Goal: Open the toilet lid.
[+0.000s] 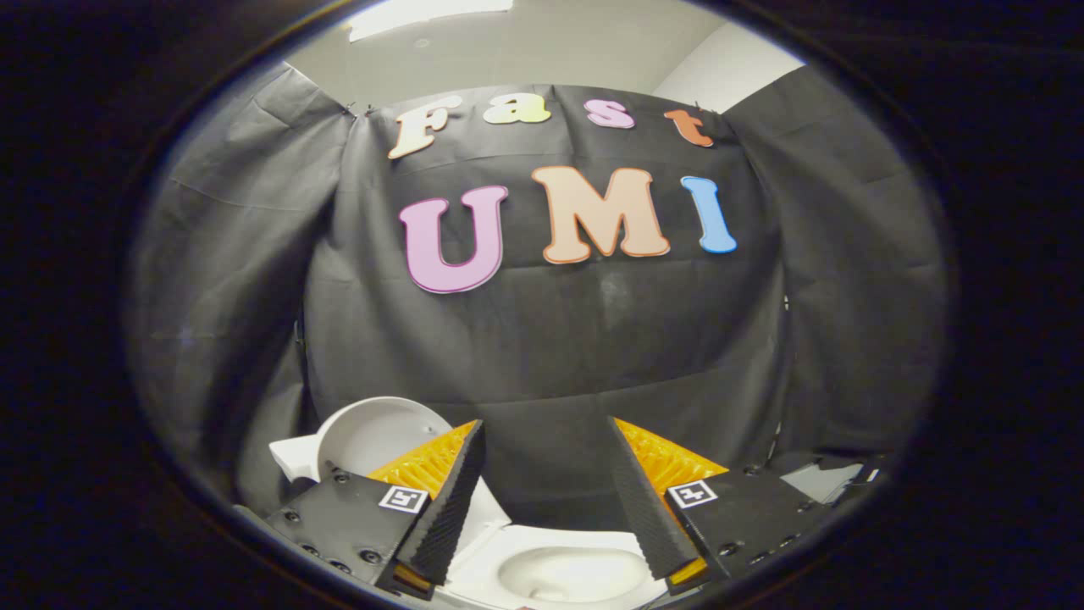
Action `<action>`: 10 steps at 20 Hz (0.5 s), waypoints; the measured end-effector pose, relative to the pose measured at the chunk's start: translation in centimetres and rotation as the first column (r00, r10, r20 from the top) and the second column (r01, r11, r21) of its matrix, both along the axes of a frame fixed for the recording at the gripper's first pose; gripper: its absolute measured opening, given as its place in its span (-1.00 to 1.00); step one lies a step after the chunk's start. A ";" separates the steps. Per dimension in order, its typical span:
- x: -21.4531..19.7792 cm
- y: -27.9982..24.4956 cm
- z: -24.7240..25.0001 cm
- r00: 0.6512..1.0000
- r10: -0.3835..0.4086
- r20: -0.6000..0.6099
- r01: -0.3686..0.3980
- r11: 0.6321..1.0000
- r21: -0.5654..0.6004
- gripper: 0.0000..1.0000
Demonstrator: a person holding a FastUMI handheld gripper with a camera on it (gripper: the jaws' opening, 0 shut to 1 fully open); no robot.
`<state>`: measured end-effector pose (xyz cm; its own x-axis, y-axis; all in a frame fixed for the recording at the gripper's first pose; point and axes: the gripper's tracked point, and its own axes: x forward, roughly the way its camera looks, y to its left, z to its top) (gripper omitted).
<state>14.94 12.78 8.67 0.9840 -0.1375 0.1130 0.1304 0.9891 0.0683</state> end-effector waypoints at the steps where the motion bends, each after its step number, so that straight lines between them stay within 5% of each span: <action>1: -0.6 -0.6 -0.3 1.000 0.008 -0.004 -0.008 1.000 0.004 0.75; 10: -4.6 -7.6 -4.3 0.998 0.000 -0.067 0.006 0.997 0.079 0.67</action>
<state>10.31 5.21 4.41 0.9886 -0.1462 0.0356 0.1401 0.9806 0.1369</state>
